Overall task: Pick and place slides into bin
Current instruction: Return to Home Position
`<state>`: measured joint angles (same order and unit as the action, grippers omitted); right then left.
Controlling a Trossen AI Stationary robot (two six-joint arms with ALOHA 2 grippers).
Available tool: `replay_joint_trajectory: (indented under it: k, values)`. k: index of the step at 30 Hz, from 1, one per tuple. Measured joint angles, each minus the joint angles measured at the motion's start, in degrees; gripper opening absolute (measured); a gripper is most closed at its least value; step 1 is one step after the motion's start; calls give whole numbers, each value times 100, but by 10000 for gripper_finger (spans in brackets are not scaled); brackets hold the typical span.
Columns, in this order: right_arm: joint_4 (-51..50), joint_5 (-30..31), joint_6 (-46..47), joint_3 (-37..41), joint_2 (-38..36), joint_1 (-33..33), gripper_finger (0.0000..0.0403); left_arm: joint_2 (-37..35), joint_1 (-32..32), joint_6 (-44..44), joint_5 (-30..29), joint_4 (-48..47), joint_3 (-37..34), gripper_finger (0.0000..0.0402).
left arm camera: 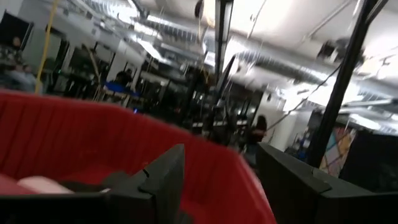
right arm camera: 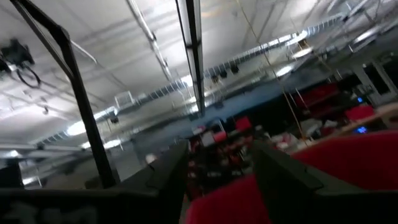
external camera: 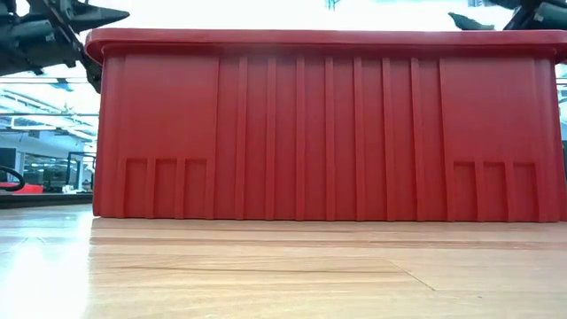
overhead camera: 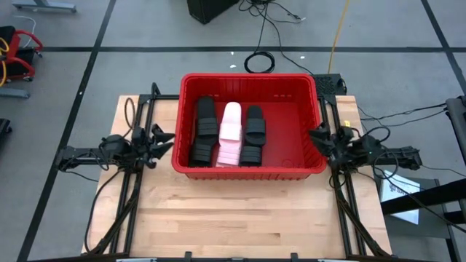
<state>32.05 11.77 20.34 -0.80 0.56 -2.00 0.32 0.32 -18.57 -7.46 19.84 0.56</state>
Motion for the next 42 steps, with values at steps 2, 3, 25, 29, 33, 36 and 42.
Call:
replay_joint_trajectory:
  k: [2,3,25,29,33,36,42]
  values:
    - [-322,-7,-4,0,0,0,167,0,0,7,0,-195,0,202]
    - [-424,-44,-7,0,0,0,167,2,0,11,0,-269,0,202]
    - [-972,-1029,-1652,0,4,2,167,4,2,37,-2,-470,2,202]
    - [-970,-1032,-1652,0,4,2,167,4,2,37,-2,-470,4,202]
    - [-970,-1032,-1655,0,4,2,167,4,2,37,-2,-470,4,202]
    - [-969,-1034,-1655,0,4,2,167,4,2,36,-2,-470,4,202]
    - [-968,-1034,-1655,0,4,2,167,4,2,35,-4,-468,6,202]
